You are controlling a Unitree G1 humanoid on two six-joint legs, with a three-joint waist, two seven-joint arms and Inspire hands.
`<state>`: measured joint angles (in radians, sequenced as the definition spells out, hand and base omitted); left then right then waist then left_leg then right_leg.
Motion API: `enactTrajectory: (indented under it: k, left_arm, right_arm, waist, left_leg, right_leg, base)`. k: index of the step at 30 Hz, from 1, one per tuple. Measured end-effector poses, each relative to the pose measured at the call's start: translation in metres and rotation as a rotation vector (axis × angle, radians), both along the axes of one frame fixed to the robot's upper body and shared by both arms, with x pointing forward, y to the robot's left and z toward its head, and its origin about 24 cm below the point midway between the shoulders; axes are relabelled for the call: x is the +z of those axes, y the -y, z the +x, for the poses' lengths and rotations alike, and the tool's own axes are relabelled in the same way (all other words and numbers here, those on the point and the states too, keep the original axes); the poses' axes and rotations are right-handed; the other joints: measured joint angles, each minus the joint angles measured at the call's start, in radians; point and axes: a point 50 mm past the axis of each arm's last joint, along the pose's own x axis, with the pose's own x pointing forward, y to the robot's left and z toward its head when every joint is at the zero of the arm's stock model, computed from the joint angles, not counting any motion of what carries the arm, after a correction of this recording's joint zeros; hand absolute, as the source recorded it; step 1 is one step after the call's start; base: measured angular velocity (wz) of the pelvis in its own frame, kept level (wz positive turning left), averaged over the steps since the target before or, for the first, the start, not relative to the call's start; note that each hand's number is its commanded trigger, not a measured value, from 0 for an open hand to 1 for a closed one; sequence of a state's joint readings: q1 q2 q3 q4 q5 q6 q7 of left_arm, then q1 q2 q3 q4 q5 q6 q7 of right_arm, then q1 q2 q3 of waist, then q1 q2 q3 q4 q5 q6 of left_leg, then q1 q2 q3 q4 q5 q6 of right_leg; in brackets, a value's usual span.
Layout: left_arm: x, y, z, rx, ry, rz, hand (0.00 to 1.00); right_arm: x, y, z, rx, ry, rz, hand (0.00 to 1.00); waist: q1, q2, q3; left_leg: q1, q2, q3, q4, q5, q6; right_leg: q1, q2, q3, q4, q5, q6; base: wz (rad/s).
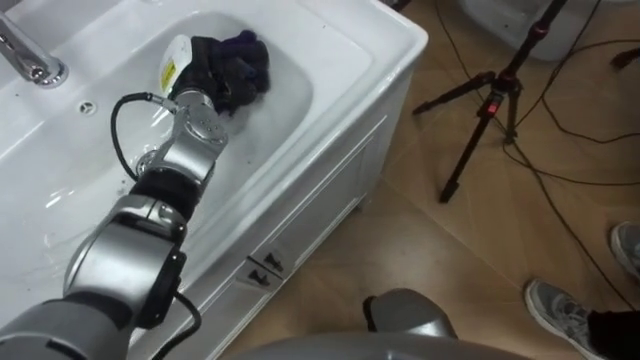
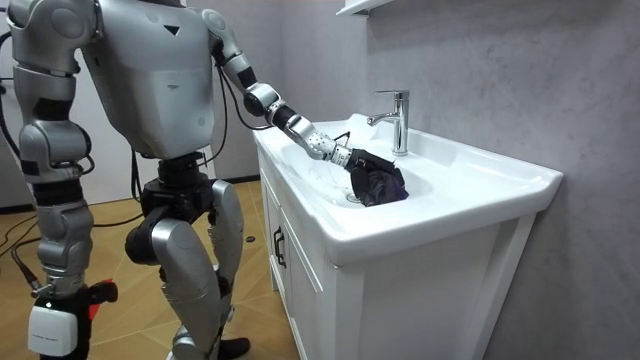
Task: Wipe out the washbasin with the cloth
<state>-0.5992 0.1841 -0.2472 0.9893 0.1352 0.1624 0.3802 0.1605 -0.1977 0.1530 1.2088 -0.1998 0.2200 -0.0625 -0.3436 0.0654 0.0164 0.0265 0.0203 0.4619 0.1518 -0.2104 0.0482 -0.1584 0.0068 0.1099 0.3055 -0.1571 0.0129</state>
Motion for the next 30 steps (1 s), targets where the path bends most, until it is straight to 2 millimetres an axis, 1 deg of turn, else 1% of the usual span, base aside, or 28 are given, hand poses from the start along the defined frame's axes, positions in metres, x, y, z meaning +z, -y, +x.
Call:
enactTrajectory:
  k: [1,2,3,4,5,7,8,10,12,13,15,17,18,20,22,23,25,27,29,30]
  left_arm:
    - [-0.002,-0.002,-0.001,0.013,-0.009,-0.010,1.00]
    - [-0.007,-0.005,-0.004,0.028,-0.030,-0.015,1.00]
    - [-0.013,-0.010,-0.008,0.041,-0.059,-0.011,1.00]
    - [-0.019,-0.014,-0.012,0.051,-0.090,-0.008,1.00]
    - [-0.021,-0.016,-0.014,0.057,-0.102,-0.016,1.00]
    - [-0.026,-0.024,-0.018,0.087,-0.145,-0.037,1.00]
    - [-0.027,-0.027,-0.020,0.095,-0.152,-0.041,1.00]
    - [-0.028,-0.039,-0.023,0.125,-0.175,-0.046,1.00]
    - [-0.027,-0.045,-0.023,0.134,-0.176,-0.038,1.00]
    - [-0.027,-0.049,-0.024,0.136,-0.185,-0.033,1.00]
    - [-0.025,-0.056,-0.025,0.149,-0.191,-0.021,1.00]
    - [-0.024,-0.065,-0.027,0.167,-0.196,0.000,1.00]
    - [-0.023,-0.071,-0.029,0.182,-0.197,0.009,1.00]
    - [-0.023,-0.080,-0.033,0.212,-0.202,0.010,1.00]
    - [-0.025,-0.087,-0.038,0.229,-0.207,0.016,1.00]
    - [-0.026,-0.088,-0.040,0.230,-0.210,0.021,1.00]
    - [-0.029,-0.090,-0.044,0.205,-0.233,0.054,1.00]
    - [-0.029,-0.090,-0.044,0.187,-0.242,0.076,1.00]
    - [-0.031,-0.091,-0.047,0.177,-0.259,0.105,1.00]
    - [-0.033,-0.092,-0.049,0.174,-0.271,0.117,1.00]
  right_arm:
    - [0.000,0.000,0.000,0.000,0.001,0.001,0.00]
    - [0.000,0.000,0.001,0.003,0.005,0.000,0.00]
    - [0.000,0.000,0.002,0.003,0.007,-0.004,0.00]
    - [0.000,0.000,0.001,0.003,0.008,-0.006,0.00]
    - [0.000,0.000,0.001,0.001,0.007,-0.007,0.00]
    - [0.000,0.000,0.002,0.001,0.010,-0.007,0.00]
    - [0.000,0.000,0.003,0.001,0.012,-0.007,0.00]
    - [0.000,0.001,0.008,0.003,0.023,-0.009,0.00]
    - [0.000,0.001,0.010,-0.002,0.029,-0.008,0.00]
    - [0.001,0.001,0.010,-0.005,0.032,-0.010,0.00]
    - [0.001,0.003,0.011,-0.029,0.043,-0.015,0.00]
    - [0.002,0.004,0.013,-0.056,0.060,-0.021,0.00]
    - [0.002,0.004,0.013,-0.060,0.065,-0.023,0.00]
    - [0.002,0.005,0.013,-0.066,0.072,-0.025,0.00]
    - [0.002,0.006,0.014,-0.070,0.088,-0.024,0.00]
    - [0.002,0.006,0.015,-0.071,0.090,-0.023,0.00]
    - [0.002,0.006,0.015,-0.070,0.100,-0.020,0.00]
    - [0.002,0.006,0.014,-0.070,0.102,-0.021,0.00]
    - [0.003,0.007,0.016,-0.068,0.109,-0.022,0.00]
    - [0.003,0.007,0.017,-0.067,0.111,-0.025,0.00]
  waist:
    - [0.001,0.002,0.0000]
    - [0.006,0.009,-0.0012]
    - [0.014,0.010,-0.0002]
    - [0.022,0.016,-0.0023]
    - [0.027,0.016,-0.0023]
    - [0.050,0.019,-0.0030]
    - [0.054,0.019,-0.0029]
    - [0.066,0.019,-0.0045]
    - [0.080,0.014,-0.0029]
    - [0.093,0.012,-0.0041]
    - [0.105,0.012,-0.0064]
    - [0.119,0.012,-0.0079]
    - [0.134,0.011,-0.0085]
    - [0.143,0.011,-0.0088]
    - [0.163,0.010,-0.0098]
    - [0.167,0.010,-0.0099]
    - [0.187,0.009,-0.0106]
    - [0.190,0.008,-0.0108]
    - [0.195,0.008,-0.0117]
    - [0.201,0.009,-0.0121]
  left_leg:
    - [0.002,0.001,0.001,0.000,-0.001,-0.001]
    - [0.003,0.003,0.005,0.002,-0.002,-0.004]
    - [0.004,0.005,0.008,0.002,-0.003,-0.006]
    - [0.006,0.006,0.009,0.003,-0.003,-0.008]
    - [0.008,0.007,0.013,0.003,-0.003,-0.009]
    - [0.011,0.009,0.020,0.006,-0.004,-0.012]
    - [0.011,0.010,0.020,0.007,-0.004,-0.013]
    - [0.003,0.013,0.016,0.015,-0.005,-0.014]
    - [-0.001,0.013,0.013,0.016,-0.005,-0.014]
    - [-0.002,0.013,0.011,0.016,-0.005,-0.014]
    - [-0.009,0.013,0.000,0.016,-0.005,-0.014]
    - [-0.013,0.015,-0.002,0.018,-0.005,-0.014]
    - [-0.012,0.016,-0.004,0.020,-0.005,-0.015]
    - [-0.012,0.018,-0.017,0.027,-0.005,-0.015]
    - [-0.012,0.018,-0.040,0.030,-0.005,-0.015]
    - [-0.012,0.018,-0.046,0.030,-0.005,-0.015]
    - [-0.009,0.018,-0.072,0.030,-0.005,-0.015]
    - [-0.002,0.016,-0.091,0.030,-0.004,-0.016]
    - [0.003,0.014,-0.097,0.029,-0.004,-0.016]
    - [0.005,0.012,-0.107,0.029,-0.004,-0.015]
  right_leg:
    - [0.001,0.002,0.002,0.000,0.000,-0.001]
    - [0.002,0.005,0.006,0.000,0.001,-0.002]
    - [0.007,0.010,0.015,0.001,0.002,-0.004]
    - [0.008,0.013,0.017,0.001,0.002,-0.005]
    - [0.007,0.014,0.020,0.001,0.002,-0.005]
    - [-0.001,0.018,0.025,0.000,0.000,-0.009]
    - [-0.001,0.018,0.025,0.001,0.000,-0.009]
    - [-0.001,0.018,0.020,0.001,-0.001,-0.010]
    - [-0.001,0.017,0.016,-0.001,0.000,-0.010]
    - [0.000,0.017,0.013,-0.003,0.000,-0.011]
    - [0.006,0.013,0.000,-0.013,0.001,-0.012]
    - [0.008,0.013,-0.003,-0.013,0.001,-0.011]
    - [0.011,0.013,-0.004,-0.016,0.002,-0.012]
    - [0.020,0.010,-0.018,-0.023,0.002,-0.012]
    - [0.033,0.008,-0.031,-0.037,0.003,-0.013]
    - [0.037,0.008,-0.033,-0.042,0.003,-0.014]
    - [0.054,0.006,-0.050,-0.055,0.004,-0.016]
    - [0.071,0.001,-0.071,-0.069,0.004,-0.016]
    - [0.080,-0.004,-0.078,-0.070,0.004,-0.015]
    - [0.089,-0.004,-0.084,-0.071,0.004,-0.015]
  base:
    - [-0.17]
    - [-0.17]
    - [-0.17]
    - [-0.15]
    - [-0.14]
    - [-0.10]
    - [0.00]
    - [0.04]
    - [0.06]
    - [0.06]
    - [0.16]
    - [0.10]
    - [0.00]
    - [0.13]
    - [0.16]
    - [0.11]
    - [0.22]
    - [0.29]
    - [0.16]
    - [0.11]
